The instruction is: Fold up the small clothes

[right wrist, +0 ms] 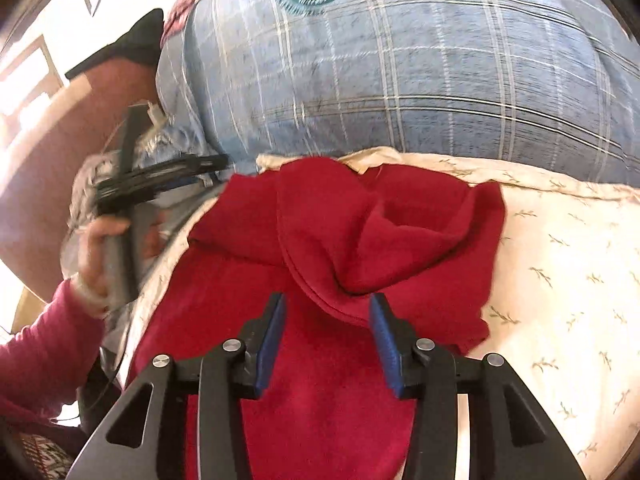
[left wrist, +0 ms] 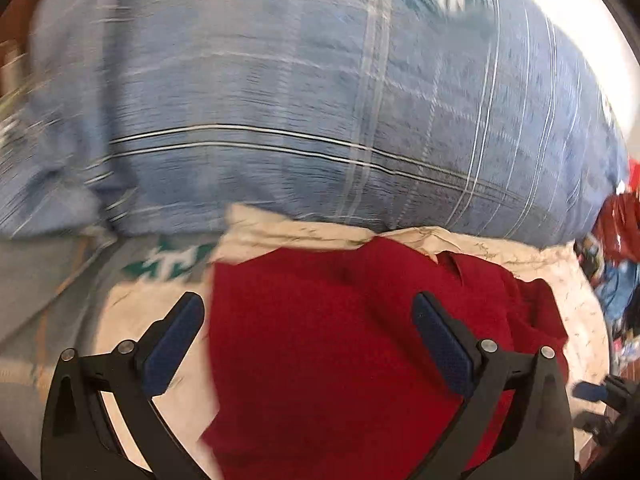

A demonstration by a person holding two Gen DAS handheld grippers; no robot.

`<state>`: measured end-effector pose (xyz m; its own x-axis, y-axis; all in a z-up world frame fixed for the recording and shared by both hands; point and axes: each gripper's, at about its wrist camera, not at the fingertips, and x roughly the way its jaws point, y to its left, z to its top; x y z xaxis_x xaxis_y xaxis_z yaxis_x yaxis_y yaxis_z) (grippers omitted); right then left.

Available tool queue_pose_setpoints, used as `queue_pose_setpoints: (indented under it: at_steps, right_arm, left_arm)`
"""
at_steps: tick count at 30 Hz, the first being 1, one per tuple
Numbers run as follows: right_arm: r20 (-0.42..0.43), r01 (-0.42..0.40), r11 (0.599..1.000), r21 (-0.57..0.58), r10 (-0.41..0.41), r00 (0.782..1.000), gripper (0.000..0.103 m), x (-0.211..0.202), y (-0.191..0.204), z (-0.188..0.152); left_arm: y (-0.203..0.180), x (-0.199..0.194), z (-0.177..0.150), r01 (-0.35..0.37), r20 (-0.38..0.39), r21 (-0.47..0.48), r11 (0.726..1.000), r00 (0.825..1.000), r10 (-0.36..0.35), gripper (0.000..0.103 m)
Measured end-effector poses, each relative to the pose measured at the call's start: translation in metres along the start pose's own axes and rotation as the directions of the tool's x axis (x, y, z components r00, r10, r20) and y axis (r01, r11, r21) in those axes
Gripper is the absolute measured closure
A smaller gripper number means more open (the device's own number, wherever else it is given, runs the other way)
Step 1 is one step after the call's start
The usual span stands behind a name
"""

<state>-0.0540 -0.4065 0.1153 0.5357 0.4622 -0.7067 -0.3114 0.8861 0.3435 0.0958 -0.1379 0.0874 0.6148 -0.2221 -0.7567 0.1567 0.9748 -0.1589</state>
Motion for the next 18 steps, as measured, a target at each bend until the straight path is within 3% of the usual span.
queue_pose_setpoints:
  at_steps: [2, 5, 8, 9, 12, 16, 18]
  right_arm:
    - [0.009, 0.018, 1.0, 0.011, -0.019, 1.0, 0.058, -0.008, -0.009, -0.003]
    - [0.018, 0.044, 0.998, 0.037, -0.045, 0.999, 0.055, -0.019, -0.022, -0.008]
    - [0.026, 0.059, 0.993, 0.104, -0.062, 0.998, 0.053, -0.022, -0.041, -0.012]
    - [0.027, 0.06, 0.99, 0.125, -0.064, 0.998, 0.053, -0.023, -0.045, -0.013]
    - [0.024, 0.062, 0.982, 0.177, -0.067, 0.997, 0.053, -0.022, -0.055, -0.016]
    - [0.035, 0.066, 0.986, 0.151, -0.072, 0.997, 0.053, -0.024, -0.052, -0.015]
    - [0.034, 0.082, 0.988, 0.132, -0.088, 0.996, 0.048, -0.021, -0.05, -0.011]
  left_arm:
    - [-0.011, 0.032, 0.011, -0.02, -0.063, 0.031, 0.999, 0.998, 0.022, 0.0]
    - [-0.026, 0.062, 0.017, -0.02, -0.122, 0.092, 0.996, 0.992, 0.031, 0.013]
    - [-0.039, 0.084, 0.019, 0.012, -0.184, 0.141, 0.99, 0.983, 0.014, 0.054]
    - [-0.043, 0.09, 0.019, 0.032, -0.212, 0.147, 0.989, 0.977, -0.001, 0.075]
    - [-0.046, 0.084, 0.024, -0.01, -0.177, 0.157, 0.988, 0.983, 0.038, 0.094]
    - [-0.032, 0.026, 0.029, 0.028, -0.054, 0.117, 0.993, 0.998, -0.022, 0.095]
    - [-0.017, -0.008, 0.023, 0.038, 0.011, 0.105, 0.994, 0.999, -0.04, 0.096]
